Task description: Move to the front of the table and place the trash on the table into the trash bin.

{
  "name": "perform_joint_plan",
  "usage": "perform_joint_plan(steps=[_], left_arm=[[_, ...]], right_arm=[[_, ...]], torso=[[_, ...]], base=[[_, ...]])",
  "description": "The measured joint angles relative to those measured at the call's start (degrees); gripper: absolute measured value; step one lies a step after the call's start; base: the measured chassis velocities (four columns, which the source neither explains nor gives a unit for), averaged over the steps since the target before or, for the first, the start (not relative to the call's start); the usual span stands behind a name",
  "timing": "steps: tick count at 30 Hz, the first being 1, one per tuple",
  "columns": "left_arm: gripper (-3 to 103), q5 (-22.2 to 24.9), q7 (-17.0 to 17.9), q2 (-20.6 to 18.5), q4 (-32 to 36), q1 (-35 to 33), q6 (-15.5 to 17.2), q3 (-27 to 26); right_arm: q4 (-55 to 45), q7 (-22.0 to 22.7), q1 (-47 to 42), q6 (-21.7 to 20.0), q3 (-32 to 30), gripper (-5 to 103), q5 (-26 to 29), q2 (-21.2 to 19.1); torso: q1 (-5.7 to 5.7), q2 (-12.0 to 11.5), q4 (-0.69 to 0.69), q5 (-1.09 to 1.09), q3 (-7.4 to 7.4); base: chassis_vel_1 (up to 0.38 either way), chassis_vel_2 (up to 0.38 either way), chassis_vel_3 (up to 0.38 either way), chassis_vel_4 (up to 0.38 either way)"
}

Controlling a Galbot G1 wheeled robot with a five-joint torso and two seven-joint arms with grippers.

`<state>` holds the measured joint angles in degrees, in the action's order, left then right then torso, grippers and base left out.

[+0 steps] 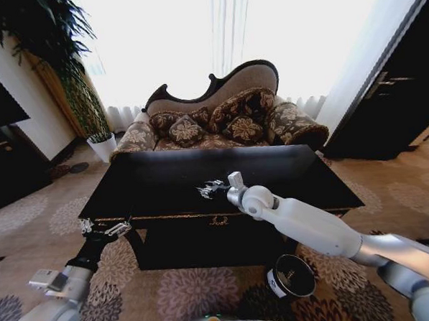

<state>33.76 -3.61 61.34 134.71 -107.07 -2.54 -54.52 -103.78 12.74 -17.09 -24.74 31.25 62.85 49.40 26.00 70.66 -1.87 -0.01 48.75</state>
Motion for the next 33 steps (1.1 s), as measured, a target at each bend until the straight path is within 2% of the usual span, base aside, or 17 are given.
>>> perform_joint_plan(steps=[3,4,7,9,11,19,31,32,33], left_arm=[[100,0.0,0.0,0.0,0.0,0.0,0.0,0.0],[100,0.0,0.0,0.0,0.0,0.0,0.0,0.0],[100,0.0,0.0,0.0,0.0,0.0,0.0,0.0],[100,0.0,0.0,0.0,0.0,0.0,0.0,0.0],[100,0.0,0.0,0.0,0.0,0.0,0.0,0.0],[100,0.0,0.0,0.0,0.0,0.0,0.0,0.0],[100,0.0,0.0,0.0,0.0,0.0,0.0,0.0],[100,0.0,0.0,0.0,0.0,0.0,0.0,0.0],[100,0.0,0.0,0.0,0.0,0.0,0.0,0.0]], right_arm=[[-0.07,-0.05,-0.13,0.02,-0.11,32,-0.03,0.02],[-0.17,-0.08,-0.14,0.02,-0.19,21,-0.02,0.02],[-0.28,-0.09,-0.14,0.02,-0.34,15,0.0,0.01],[-0.53,-0.09,-0.33,0.03,-0.69,5,0.04,-0.07],[-0.89,-0.09,-0.9,0.05,-1.15,1,0.09,-0.21],[-1.66,0.09,-2.07,0.1,-2.64,0,0.45,-0.69],[-1.79,1.0,1.14,0.62,-2.86,0,2.6,-0.97],[-1.97,1.04,1.05,0.77,-3.08,1,2.66,-1.08],[-2.15,1.04,0.76,0.83,-3.3,7,2.66,-1.27]], torso=[[0.0,0.0,0.0,0.0,0.0],[0.0,0.0,0.0,0.0,0.0],[0.0,0.0,0.0,0.0,0.0],[0.0,0.0,0.01,0.0,0.0],[0.0,0.0,0.0,0.0,0.0],[0.0,0.0,0.01,0.0,0.0],[0.0,0.0,0.01,0.0,0.0],[0.0,0.0,0.01,0.0,0.0],[0.0,0.0,0.01,0.0,0.0]], base=[[0.0,0.0,0.0,0.0],[0.0,0.0,0.0,0.0],[0.0,0.0,0.0,0.0],[0.0,0.0,0.0,0.0],[0.0,0.0,0.0,0.0],[0.0,0.0,0.0,0.0],[0.0,0.0,0.0,0.0],[0.0,0.0,0.0,0.0],[0.0,0.0,0.0,0.0]])
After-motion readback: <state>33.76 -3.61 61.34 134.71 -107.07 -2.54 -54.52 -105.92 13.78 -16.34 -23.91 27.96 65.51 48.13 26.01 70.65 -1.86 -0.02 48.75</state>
